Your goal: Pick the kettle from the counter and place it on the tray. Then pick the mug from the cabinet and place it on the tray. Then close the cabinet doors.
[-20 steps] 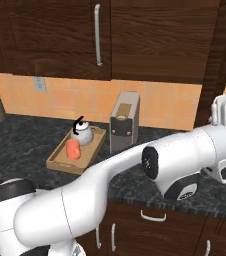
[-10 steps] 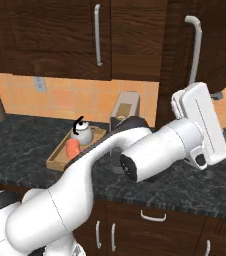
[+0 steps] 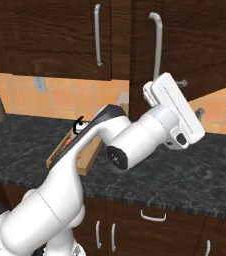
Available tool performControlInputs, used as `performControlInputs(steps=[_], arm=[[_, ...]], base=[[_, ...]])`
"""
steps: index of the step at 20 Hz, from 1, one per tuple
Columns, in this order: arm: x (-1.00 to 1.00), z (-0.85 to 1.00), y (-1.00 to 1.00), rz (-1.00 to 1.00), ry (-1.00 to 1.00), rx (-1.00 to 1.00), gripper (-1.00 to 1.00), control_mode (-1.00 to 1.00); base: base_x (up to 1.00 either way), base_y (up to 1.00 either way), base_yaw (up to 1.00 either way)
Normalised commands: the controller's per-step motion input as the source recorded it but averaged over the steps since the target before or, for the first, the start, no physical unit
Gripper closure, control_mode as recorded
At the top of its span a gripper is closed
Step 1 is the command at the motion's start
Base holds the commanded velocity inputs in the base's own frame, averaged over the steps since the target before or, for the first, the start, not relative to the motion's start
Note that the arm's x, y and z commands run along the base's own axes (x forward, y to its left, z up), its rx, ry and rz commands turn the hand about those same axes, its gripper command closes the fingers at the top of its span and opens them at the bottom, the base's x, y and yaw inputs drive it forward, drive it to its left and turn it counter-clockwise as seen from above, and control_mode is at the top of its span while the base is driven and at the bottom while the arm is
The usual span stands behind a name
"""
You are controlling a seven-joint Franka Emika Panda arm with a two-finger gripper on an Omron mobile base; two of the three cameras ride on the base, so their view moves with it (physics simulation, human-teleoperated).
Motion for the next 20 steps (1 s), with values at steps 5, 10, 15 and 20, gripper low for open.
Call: performControlInputs(steps=[5, 10, 15, 20], arm=[[0.75, 0.0, 0.45, 0.12, 0.11, -0.06, -1.0, -1.0], [0.63, 0.0, 0.5, 0.11, 0.09, -0.05, -1.0, -1.0], [0.79, 0.0, 0.45, 0.08, 0.01, -0.01, -1.0, -1.0], [0.97, 0.0, 0.31, 0.03, 0.0, 0.0, -1.0, -1.0]], base=[[0.0, 0.0, 0.0], [0.0, 0.0, 0.0], [0.0, 0.0, 0.0], [0.0, 0.0, 0.0]])
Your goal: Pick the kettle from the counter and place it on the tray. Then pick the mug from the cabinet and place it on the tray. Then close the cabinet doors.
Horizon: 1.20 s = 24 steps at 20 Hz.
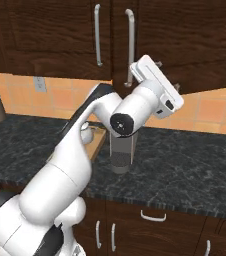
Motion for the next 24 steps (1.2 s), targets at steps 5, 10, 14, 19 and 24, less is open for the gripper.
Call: performControlInputs(steps=[5, 10, 14, 19, 24], arm=[[0.93, 0.0, 0.25, 0.02, 0.01, 0.0, -1.0, -1.0], [0.9, 0.0, 0.26, 0.01, 0.0, 0.0, -1.0, -1.0], [0.89, 0.0, 0.17, 0.0, 0.0, 0.0, -1.0, -1.0], [0.91, -0.08, 0.08, 0.0, 0.0, -0.03, -1.0, -1.0], [0.77, -0.12, 0.02, 0.0, 0.01, -0.07, -1.0, -1.0]], base=[[0.0, 0.0, 0.0], [0.0, 0.0, 0.0], [0.0, 0.0, 0.0], [0.0, 0.0, 0.0], [0.0, 0.0, 0.0]])
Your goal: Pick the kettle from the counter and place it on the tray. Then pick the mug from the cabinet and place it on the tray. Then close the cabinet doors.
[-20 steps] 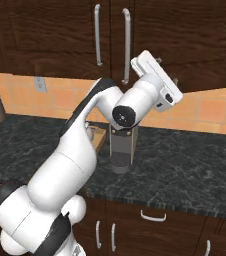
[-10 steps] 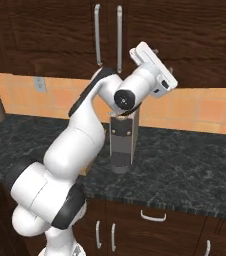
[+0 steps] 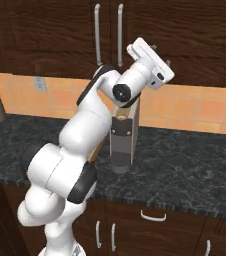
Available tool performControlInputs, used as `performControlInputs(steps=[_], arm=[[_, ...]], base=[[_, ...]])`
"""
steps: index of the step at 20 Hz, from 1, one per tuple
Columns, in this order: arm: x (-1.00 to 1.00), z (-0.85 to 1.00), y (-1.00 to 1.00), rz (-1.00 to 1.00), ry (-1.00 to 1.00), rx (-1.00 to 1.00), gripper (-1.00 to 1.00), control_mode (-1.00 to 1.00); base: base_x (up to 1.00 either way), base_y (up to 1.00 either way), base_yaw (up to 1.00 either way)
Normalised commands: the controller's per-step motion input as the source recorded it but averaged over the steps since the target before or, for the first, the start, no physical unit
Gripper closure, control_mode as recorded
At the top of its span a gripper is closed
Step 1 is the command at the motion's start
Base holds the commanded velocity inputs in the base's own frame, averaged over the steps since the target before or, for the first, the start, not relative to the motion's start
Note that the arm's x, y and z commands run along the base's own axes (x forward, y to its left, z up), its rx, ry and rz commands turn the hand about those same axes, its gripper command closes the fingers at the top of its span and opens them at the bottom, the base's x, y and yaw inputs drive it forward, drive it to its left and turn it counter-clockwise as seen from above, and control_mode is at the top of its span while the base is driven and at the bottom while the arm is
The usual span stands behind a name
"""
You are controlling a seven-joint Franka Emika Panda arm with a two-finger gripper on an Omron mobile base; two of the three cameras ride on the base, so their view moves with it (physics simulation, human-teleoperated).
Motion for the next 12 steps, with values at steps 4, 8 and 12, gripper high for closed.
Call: performControlInputs(steps=[4, 8, 12], arm=[[0.53, -0.17, 0.0, 0.0, 0.01, -0.15, -1.0, -1.0], [0.36, -0.11, 0.0, 0.0, 0.04, -0.12, -1.0, -1.0], [0.07, 0.0, -0.03, 0.0, 0.13, -0.01, -1.0, -1.0]], base=[[0.0, 0.0, 0.0], [0.0, 0.0, 0.0], [0.0, 0.0, 0.0]])
